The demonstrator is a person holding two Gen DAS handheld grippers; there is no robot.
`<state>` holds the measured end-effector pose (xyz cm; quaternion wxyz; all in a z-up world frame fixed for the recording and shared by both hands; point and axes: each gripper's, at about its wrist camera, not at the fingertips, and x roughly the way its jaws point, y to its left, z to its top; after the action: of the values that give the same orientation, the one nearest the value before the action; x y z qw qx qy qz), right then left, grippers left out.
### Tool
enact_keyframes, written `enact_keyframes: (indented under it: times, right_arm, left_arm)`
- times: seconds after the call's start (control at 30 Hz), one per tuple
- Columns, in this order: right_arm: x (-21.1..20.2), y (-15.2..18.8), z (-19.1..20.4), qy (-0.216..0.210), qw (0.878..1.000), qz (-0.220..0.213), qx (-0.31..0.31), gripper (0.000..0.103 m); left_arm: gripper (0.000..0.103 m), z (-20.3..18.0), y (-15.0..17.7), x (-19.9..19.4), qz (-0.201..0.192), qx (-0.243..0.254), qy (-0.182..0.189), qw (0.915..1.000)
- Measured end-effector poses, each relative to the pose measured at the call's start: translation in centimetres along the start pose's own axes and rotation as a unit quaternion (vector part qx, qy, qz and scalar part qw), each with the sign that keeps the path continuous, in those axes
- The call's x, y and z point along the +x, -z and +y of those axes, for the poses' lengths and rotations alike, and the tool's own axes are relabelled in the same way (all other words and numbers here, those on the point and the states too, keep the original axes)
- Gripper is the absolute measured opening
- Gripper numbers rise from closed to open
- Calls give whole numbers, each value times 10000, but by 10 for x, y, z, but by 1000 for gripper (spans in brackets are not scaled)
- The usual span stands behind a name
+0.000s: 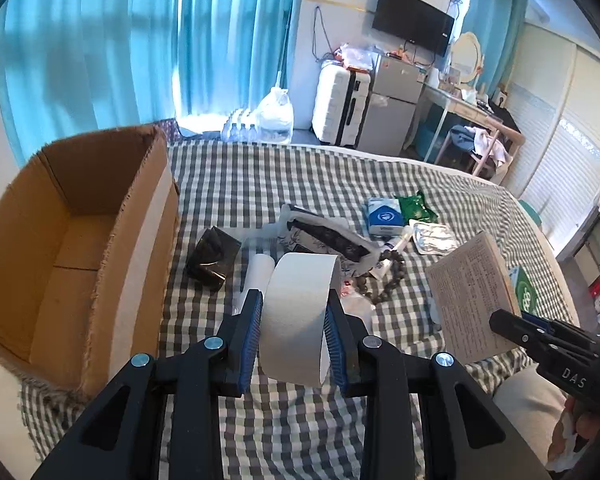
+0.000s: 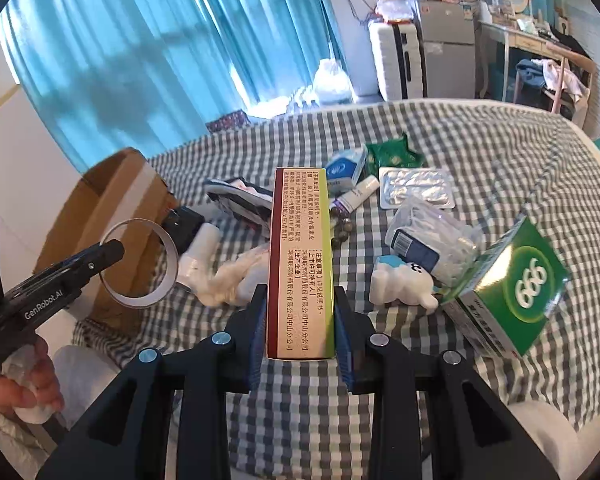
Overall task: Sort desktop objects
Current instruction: 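Carry the tape roll with the left tool while the right tool carries the medicine box, then open both tools to drop the tape roll and medicine box into the cardboard box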
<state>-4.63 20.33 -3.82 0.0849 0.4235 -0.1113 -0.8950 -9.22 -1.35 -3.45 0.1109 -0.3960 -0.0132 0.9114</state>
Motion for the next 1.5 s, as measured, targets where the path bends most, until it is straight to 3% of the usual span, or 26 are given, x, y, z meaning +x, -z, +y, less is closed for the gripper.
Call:
enact_keyframes:
  times: [0.43,0.87,1.2,1.5]
  right_arm:
    - [-61,1,57,-214,9969,-492,-567,29]
    - [-83,-23,134,-982,9854,-726,-1186,29]
    - [-28,-50,227,-2010,9678,-290,-1489,29]
    - [54,-56,271,-2134,9661,367,-1404,29]
  left_arm:
    - [31,4,-1,-60,-395,-15,-98,9992]
    - [31,76,-33,-102,-773,-400,-571,9946]
    - [31,160,-39,-96,-636,-819,-1216,9871]
    - [31,213,-34,-54,-122,-1093,-1474,9829]
